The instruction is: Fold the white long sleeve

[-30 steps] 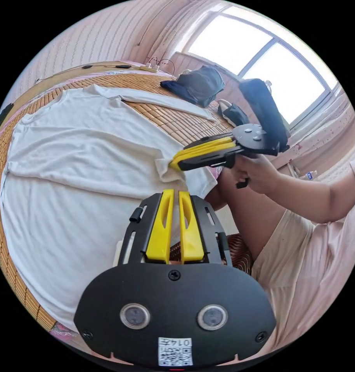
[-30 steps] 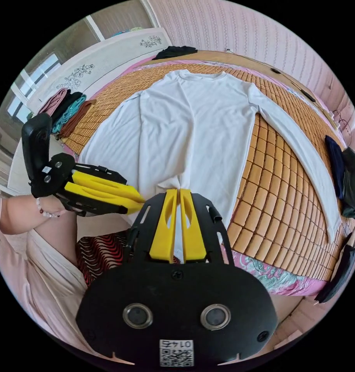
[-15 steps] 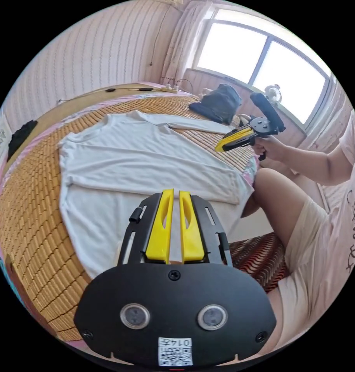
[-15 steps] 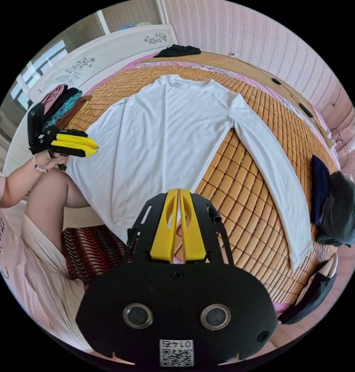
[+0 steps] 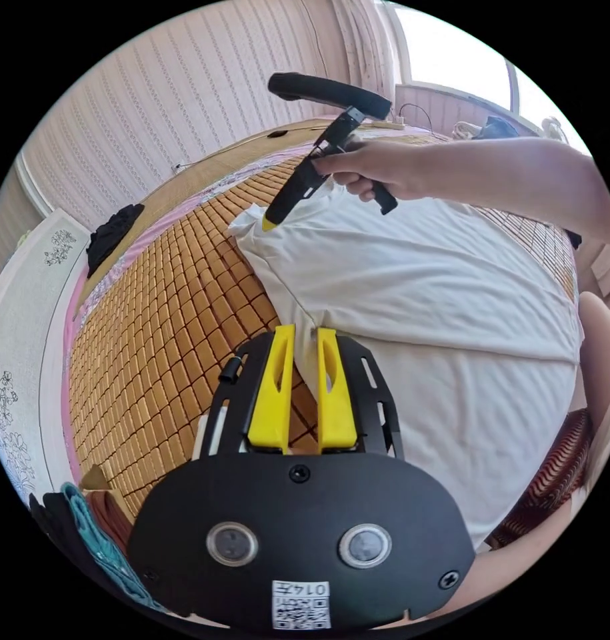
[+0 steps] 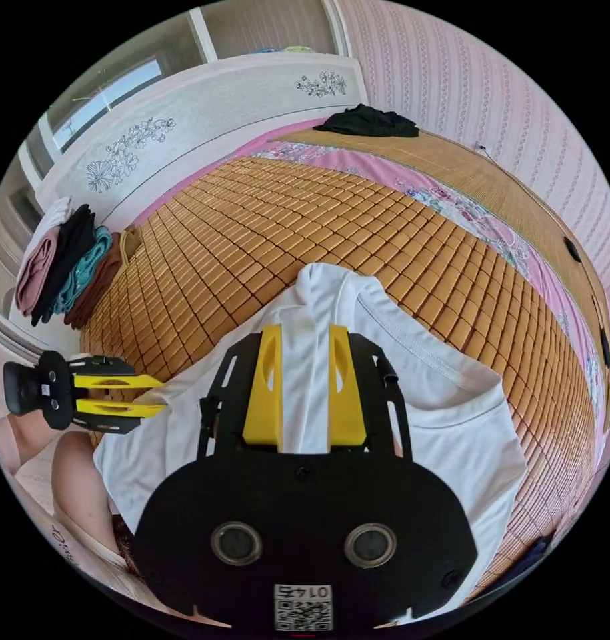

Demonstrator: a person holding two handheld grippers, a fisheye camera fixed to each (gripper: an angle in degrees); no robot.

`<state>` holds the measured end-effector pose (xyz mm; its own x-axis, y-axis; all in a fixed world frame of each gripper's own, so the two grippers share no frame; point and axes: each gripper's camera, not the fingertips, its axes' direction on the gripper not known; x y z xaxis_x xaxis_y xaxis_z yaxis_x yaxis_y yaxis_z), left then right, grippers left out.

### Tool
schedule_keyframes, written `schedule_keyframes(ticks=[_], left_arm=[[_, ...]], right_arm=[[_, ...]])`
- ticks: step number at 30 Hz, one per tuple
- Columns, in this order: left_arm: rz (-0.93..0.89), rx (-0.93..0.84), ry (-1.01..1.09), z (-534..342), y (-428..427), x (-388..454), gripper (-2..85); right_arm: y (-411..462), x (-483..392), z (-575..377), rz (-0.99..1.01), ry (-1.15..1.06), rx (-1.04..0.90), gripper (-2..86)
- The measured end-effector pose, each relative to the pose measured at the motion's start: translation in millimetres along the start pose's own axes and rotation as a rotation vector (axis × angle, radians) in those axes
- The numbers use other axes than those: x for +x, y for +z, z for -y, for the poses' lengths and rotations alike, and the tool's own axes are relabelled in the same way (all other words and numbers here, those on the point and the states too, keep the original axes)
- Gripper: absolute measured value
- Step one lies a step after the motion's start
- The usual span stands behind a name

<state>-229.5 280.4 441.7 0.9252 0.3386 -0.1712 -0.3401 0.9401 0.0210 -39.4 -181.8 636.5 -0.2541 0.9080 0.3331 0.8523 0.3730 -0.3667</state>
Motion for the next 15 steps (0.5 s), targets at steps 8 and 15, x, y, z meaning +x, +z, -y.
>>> schedule_keyframes(ticks=[8, 15], left_arm=[[-0.103, 0.074, -0.246, -20.6, 0.7, -40.0, -0.8], [-0.133, 0.008, -0.362, -26.4, 22.2, -47.1, 1.9]], right_arm=[[8.1, -14.3, 48.3, -0.034, -0.096, 0.054, 0.1], [32.3, -13.8, 65.3, -0.032, -0.073, -0.057, 9.3]])
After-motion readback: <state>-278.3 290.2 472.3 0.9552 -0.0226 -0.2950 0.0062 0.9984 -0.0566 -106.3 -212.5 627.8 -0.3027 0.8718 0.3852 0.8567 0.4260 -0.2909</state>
